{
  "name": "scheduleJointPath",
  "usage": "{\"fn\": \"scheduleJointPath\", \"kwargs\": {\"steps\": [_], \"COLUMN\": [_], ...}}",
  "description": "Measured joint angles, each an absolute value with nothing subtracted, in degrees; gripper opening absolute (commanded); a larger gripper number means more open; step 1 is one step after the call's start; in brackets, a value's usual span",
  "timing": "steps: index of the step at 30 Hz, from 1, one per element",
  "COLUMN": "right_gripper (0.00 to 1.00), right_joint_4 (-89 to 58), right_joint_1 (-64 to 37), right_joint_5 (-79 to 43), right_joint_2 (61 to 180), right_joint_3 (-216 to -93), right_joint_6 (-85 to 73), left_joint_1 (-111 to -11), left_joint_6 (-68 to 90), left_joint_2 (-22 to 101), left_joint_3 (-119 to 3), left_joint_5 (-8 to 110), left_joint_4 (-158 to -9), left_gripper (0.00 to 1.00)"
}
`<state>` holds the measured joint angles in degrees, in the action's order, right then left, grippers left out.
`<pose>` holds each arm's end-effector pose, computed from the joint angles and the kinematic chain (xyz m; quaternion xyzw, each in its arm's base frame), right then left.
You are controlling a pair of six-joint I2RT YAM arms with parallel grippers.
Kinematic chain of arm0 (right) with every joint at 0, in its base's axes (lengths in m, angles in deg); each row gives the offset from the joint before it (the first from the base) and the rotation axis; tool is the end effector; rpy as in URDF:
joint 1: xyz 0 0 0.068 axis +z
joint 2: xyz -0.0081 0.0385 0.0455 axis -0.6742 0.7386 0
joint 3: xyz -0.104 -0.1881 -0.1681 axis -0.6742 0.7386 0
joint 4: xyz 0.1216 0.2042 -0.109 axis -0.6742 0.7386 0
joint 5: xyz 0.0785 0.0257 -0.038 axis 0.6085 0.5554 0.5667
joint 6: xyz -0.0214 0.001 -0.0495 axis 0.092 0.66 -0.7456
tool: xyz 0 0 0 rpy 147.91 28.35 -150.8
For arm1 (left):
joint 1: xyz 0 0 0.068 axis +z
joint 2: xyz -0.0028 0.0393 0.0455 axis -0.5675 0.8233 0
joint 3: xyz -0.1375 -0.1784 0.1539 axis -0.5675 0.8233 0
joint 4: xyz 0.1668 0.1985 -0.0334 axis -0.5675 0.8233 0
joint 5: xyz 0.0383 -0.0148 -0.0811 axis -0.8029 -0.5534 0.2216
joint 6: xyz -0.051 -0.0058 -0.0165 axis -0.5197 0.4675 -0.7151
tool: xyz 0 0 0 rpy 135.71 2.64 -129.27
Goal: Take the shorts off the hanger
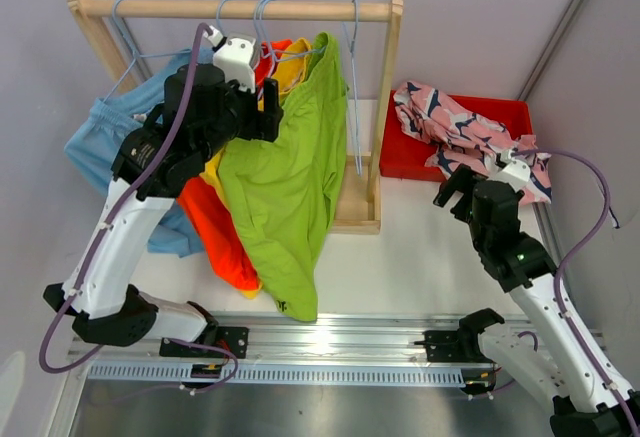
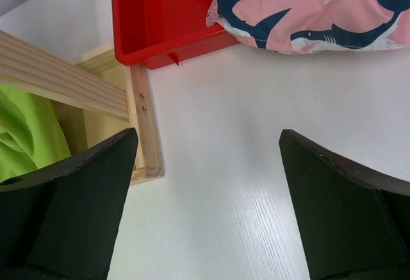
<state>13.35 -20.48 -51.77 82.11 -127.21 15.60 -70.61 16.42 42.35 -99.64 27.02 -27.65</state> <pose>0.1545 0.0450 0.3337 0.1718 0.8065 0.0519 0.5634 0.1928 -0.1283 0.5308 0.1303 0.7941 -0.1045 0.5844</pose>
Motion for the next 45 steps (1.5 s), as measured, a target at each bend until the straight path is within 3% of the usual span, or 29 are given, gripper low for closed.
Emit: {"fn": "scheduleJointPath", "kwargs": {"steps": [6,15,18,19,27,34,40,45], "right_gripper": [0.99,1.00,0.99,1.00,0.99,0.99,0.99,0.99], "right_joint_4": [13.4,12.9,12.8,12.8,12.7,12.8,12.7,11.0], "right_joint_1": [-20.5,-20.5,-20.5,-20.5,-20.5,-20.5,-20.5,-20.1], "right_joint_5": [-51.8,-51.8,-51.8,-51.8,-51.8,-51.7,-50.6,-44.7], "right_joint_2": [82.4,82.4,82.4,82.4,82.3,81.1,80.0,78.6], "right_joint_3": [-125.9,-123.9,-123.7,-123.7,-123.7,-123.7,-124.7,-128.1], "right_joint_6": [15.6,15.4,15.4,15.4,15.4,15.3,14.4,11.6], "left_joint_1": [-69.7,-66.7,-66.0,-65.7,-65.3,-65.3,-65.3,-65.2], "left_joint_6": [16.4,16.9,16.7,16.7,17.6,17.6,17.5,17.1], "left_joint_2": [42.7,44.8,45.4,45.6,46.3,45.1,37.1,25.7], "left_joint_3": [-97.9,-97.6,-97.1,-97.0,-97.6,-105.2,-107.2,-98.7], "left_joint_5": [27.5,28.4,28.6,28.7,30.2,32.9,36.7,39.0], "left_joint_4": [-29.5,-31.3,-31.6,-31.6,-31.3,-24.9,-22.9,-23.1], "left_gripper": [0.73,0.50,0.26,0.00,0.00,0.00,0.00,0.00]}}
